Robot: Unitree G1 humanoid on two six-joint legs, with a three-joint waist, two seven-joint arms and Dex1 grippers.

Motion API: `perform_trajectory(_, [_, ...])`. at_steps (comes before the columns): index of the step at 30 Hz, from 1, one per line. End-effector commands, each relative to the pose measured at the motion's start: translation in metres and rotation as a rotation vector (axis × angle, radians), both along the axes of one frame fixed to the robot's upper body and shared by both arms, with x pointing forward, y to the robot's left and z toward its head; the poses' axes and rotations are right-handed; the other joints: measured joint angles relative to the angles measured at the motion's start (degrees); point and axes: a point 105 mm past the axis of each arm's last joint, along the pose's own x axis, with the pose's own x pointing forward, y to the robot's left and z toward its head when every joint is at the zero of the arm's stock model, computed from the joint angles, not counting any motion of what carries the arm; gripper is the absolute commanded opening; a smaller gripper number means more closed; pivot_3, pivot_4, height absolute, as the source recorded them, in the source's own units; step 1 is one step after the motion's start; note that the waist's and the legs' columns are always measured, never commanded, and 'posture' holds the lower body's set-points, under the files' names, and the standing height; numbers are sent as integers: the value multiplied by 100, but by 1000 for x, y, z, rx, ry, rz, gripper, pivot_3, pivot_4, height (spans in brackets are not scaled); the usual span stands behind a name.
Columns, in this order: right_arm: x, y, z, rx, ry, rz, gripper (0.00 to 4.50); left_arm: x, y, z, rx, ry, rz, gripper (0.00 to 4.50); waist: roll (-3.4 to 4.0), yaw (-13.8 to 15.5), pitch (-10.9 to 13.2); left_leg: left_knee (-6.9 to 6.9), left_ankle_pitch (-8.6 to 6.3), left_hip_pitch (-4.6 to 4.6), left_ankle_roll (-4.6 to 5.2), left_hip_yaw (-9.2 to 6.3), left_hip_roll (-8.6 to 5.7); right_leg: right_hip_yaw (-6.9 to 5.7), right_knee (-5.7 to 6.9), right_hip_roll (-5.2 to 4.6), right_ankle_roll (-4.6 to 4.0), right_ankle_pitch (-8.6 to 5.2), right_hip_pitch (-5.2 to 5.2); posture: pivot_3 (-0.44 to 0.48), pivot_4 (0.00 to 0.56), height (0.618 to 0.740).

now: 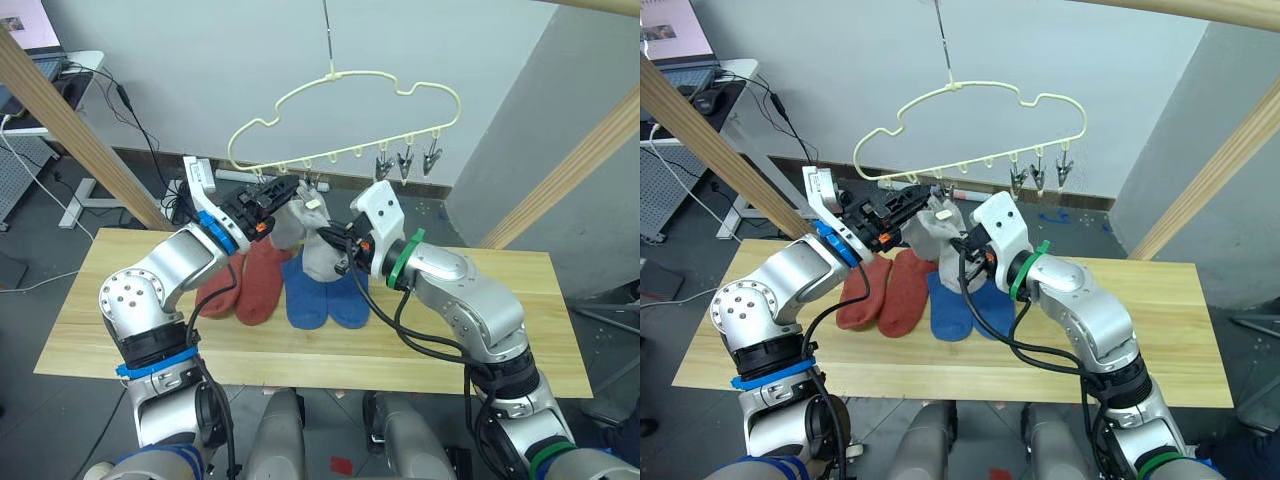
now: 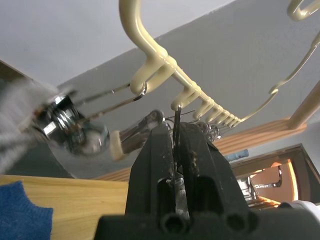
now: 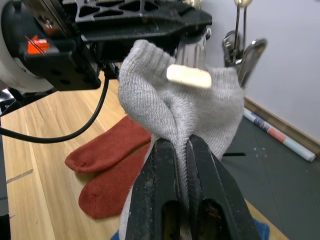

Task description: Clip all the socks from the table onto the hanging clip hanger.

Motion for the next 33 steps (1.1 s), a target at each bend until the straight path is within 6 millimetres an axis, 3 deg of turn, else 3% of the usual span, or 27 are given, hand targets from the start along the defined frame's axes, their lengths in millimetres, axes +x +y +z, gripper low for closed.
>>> perform_trajectory(1, [-3,3,13,14,-45,16,30,-1,2,-13,54,35,22,0,0,4,0,0,0,0,0,0,0,0,-1,0,0,0,0,166,319,740])
perform_trajectory(23, [4,3,4,11,-23,-7,30,-5,4,-4,131,-80,42,0,1,16,1,-46,0,-5,-1,9,1,5,-13,-1,-1,-1,-23,176,322,740])
perform_trajectory(33, [5,4,5,24,-18,-10,0,-9,5,0,129,-97,30,3271,-2,44,5,-58,6,-42,-11,7,1,0,-16,-3,-2,-1,-59,174,322,740])
